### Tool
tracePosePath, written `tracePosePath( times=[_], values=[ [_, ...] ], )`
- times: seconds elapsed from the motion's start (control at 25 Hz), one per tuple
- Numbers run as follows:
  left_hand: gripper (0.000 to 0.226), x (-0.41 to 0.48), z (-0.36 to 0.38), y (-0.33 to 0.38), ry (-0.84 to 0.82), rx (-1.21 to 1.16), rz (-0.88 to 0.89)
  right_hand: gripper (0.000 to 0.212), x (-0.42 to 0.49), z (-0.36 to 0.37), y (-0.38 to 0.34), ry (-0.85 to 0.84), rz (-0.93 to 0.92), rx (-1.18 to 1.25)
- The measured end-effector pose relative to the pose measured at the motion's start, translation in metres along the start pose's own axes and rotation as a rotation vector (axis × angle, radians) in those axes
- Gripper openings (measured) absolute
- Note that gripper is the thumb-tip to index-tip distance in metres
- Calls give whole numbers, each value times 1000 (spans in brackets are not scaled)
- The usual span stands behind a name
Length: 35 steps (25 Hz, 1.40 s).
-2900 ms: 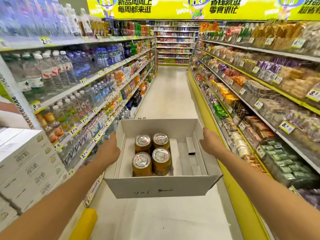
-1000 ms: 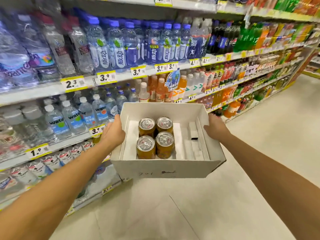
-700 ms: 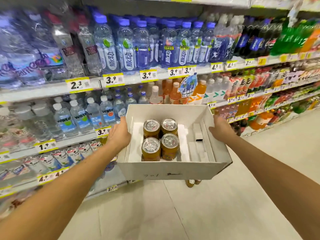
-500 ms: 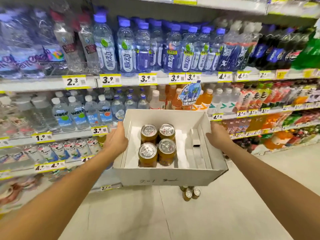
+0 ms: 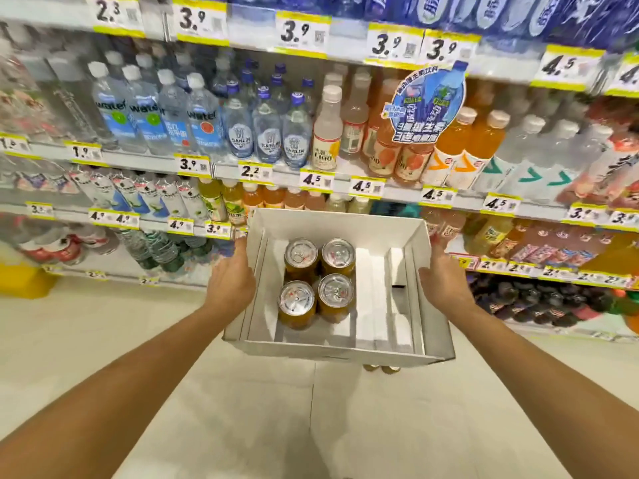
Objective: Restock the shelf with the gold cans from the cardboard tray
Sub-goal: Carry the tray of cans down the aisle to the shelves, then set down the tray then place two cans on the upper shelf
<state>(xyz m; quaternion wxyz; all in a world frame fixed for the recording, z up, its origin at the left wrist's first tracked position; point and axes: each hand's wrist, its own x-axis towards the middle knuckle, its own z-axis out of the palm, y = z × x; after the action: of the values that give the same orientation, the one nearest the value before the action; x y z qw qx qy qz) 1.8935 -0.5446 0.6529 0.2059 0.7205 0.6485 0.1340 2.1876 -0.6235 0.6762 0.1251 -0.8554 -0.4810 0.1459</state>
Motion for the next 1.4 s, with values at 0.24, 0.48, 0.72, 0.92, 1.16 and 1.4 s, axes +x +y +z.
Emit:
tracePosePath(
  times=[0.24, 0.48, 0.72, 0.92, 1.16, 1.4],
  values=[
    [58, 12, 127, -74, -1, 14, -17, 36, 31, 144, 48, -30, -13, 21],
    [45, 26, 292, -174, 24, -21, -79, 37, 63, 341, 110, -48, -38, 53],
    [48, 46, 437, -256, -25, 33, -85, 34, 85, 499, 168, -92, -59, 78],
    [45, 60, 532, -291, -85, 7, -107, 34, 101, 585, 211, -102, 1, 69],
    [47, 76, 600, -310, -112, 1, -99, 38, 115, 643, 240, -114, 64, 23],
    [46, 83, 617, -324, -106, 22, -117, 39, 124, 663, 239, -116, 60, 1]
  ],
)
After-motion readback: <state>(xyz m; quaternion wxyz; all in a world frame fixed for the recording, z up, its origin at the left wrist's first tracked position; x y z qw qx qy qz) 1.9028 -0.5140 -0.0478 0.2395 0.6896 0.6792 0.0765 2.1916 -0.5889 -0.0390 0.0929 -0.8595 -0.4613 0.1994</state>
